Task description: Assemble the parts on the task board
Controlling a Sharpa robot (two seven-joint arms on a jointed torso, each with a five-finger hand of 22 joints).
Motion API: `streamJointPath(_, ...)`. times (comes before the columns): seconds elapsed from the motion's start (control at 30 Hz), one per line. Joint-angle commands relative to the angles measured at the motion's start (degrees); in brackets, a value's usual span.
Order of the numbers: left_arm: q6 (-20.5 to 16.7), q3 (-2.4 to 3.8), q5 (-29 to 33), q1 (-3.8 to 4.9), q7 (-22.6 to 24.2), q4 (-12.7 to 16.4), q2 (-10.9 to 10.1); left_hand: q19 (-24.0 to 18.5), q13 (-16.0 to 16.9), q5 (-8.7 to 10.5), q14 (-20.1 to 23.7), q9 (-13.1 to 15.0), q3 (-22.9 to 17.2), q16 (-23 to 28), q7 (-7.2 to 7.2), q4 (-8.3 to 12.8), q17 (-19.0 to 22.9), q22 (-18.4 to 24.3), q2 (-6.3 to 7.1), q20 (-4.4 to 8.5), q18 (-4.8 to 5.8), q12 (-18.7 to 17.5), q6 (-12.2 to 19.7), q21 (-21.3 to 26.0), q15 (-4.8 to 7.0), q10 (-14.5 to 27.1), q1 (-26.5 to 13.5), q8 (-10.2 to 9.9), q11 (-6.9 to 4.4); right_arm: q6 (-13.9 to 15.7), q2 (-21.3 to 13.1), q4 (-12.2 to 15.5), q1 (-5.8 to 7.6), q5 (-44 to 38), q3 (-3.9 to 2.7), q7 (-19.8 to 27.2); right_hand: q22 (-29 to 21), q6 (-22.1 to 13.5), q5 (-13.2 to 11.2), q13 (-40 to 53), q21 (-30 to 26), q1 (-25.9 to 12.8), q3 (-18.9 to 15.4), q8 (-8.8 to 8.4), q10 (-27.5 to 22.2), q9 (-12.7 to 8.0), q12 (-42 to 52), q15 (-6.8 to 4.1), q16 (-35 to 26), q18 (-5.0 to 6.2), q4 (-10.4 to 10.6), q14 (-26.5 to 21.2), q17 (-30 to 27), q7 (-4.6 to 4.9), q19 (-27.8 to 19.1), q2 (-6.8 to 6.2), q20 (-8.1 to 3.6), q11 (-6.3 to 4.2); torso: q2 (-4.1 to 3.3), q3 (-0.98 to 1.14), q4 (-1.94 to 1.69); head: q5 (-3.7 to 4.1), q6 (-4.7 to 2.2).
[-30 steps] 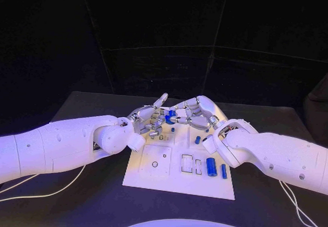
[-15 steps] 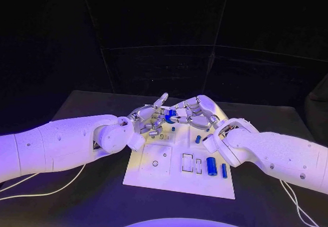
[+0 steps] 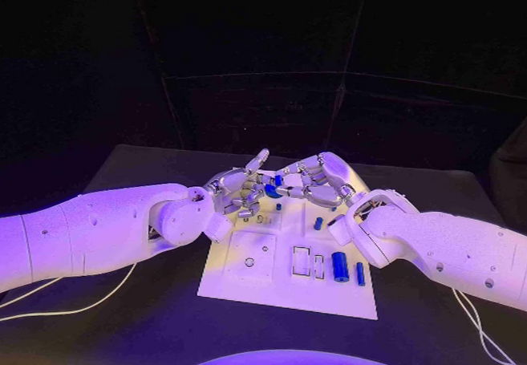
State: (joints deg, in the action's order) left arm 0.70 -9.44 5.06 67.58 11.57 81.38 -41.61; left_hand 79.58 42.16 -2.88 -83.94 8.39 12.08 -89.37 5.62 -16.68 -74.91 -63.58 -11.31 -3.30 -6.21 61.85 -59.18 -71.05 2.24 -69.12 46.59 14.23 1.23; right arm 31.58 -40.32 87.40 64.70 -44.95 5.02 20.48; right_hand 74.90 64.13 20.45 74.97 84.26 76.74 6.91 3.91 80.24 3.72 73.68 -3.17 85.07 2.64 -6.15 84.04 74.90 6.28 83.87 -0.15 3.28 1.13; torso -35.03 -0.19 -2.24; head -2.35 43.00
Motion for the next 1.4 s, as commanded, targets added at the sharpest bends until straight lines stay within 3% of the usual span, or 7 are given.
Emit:
streamJointPath(0.03,0.8,0.10,-0.2,0.14,0.1,0.1,0.0,0.5,0.1,0.18,-5.9,0.1,0.5,-0.3,0.12,0.0,-14.4,0.0,-0.42,-0.05,0.76,0.3,-0.4,-0.4,0.51,-0.5,0.1,0.2,-0.05,-0.1,-0.1,0.0,0.06,-0.2,-0.01,-0.4,3.9,0.2,0.4,1.9,0.2,-0.1,0.3,0.22,0.0,0.1,0.4,0.52,0.3,-0.10,-0.2,4.4,7.5,0.06,0.4,0.18,0.24,0.32,-0.01,0.00,-0.01,-0.02,0.02)
streamJointPath(1.4,0.6,0.10,-0.2,0.15,0.1,-0.1,-0.6,0.5,0.4,0.18,-5.9,0.1,1.5,-0.3,0.05,0.2,-14.6,-0.4,-0.90,0.07,0.82,0.3,-0.6,-0.7,0.59,-0.7,2.8,0.1,-0.12,0.2,-0.6,-0.4,0.06,-0.3,0.00,-0.9,3.8,0.3,0.3,1.8,0.2,-0.4,0.5,0.24,0.0,0.1,0.3,0.60,0.2,-0.08,0.0,4.4,7.4,0.16,0.3,0.06,0.30,0.42,-0.03,-0.03,-0.03,0.08,0.46)
